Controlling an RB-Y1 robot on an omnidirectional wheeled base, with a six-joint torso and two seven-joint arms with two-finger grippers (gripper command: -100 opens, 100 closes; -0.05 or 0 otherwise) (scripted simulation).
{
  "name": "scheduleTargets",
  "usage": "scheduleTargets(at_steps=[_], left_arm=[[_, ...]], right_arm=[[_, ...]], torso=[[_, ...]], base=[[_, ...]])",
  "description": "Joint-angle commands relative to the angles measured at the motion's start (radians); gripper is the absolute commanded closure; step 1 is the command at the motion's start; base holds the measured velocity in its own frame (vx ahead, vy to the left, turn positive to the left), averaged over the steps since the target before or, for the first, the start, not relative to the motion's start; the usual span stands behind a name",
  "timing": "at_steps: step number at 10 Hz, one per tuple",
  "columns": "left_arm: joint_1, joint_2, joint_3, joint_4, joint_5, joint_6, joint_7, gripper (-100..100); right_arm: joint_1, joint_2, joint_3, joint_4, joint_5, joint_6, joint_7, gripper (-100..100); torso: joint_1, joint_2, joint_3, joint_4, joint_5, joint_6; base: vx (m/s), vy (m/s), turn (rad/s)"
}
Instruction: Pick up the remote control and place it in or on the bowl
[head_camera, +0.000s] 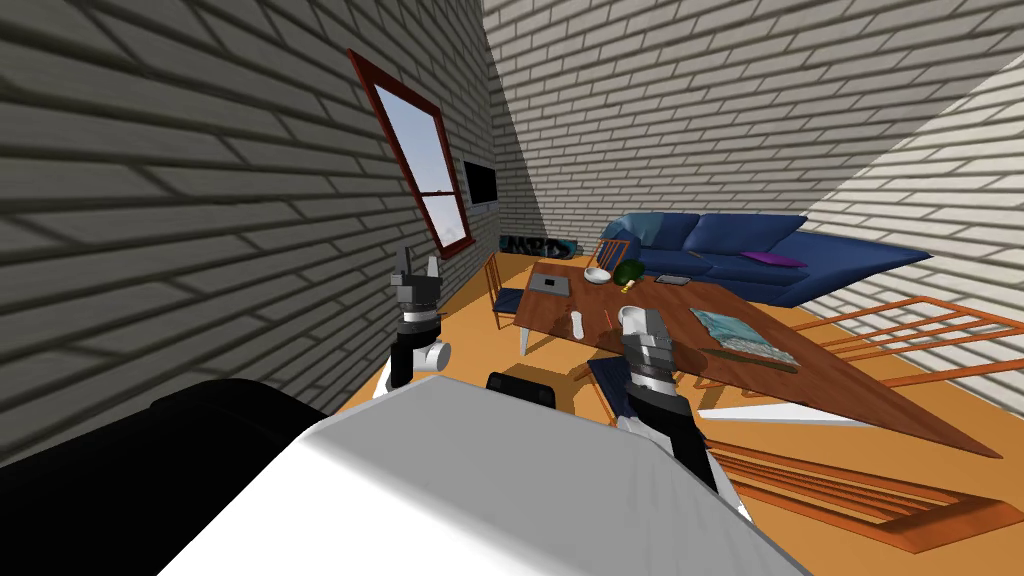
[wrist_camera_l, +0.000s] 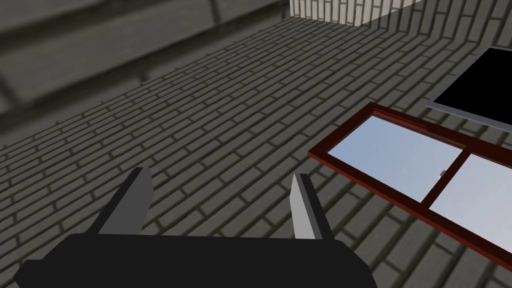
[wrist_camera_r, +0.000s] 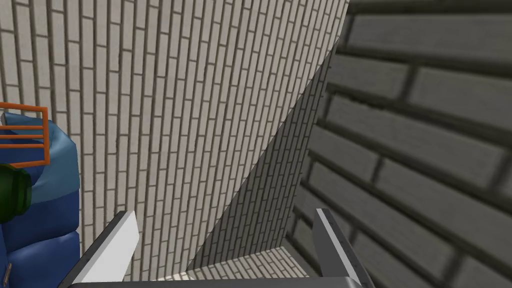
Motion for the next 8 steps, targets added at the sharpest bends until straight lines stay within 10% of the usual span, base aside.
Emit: scheduleTargets(at_steps=[1, 8], left_arm=[[0.0, 0.0, 0.0, 0.0, 0.0, 0.0, 0.0, 0], [0.0, 0.0, 0.0, 0.0, 0.0, 0.0, 0.0, 0]], right_arm=[[-0.002, -0.017, 0.01, 0.032, -0.006, 0.001, 0.005, -100], [0.041, -0.123, 0.108, 0.208, -0.045, 0.007, 0.019, -100]], torso=[[0.0, 0.0, 0.0, 0.0, 0.0, 0.0], [-0.002, -0.001, -0.001, 0.0, 0.0, 0.0]], base=[[0.0, 0.08, 0.014], [0.004, 0.095, 0.053]])
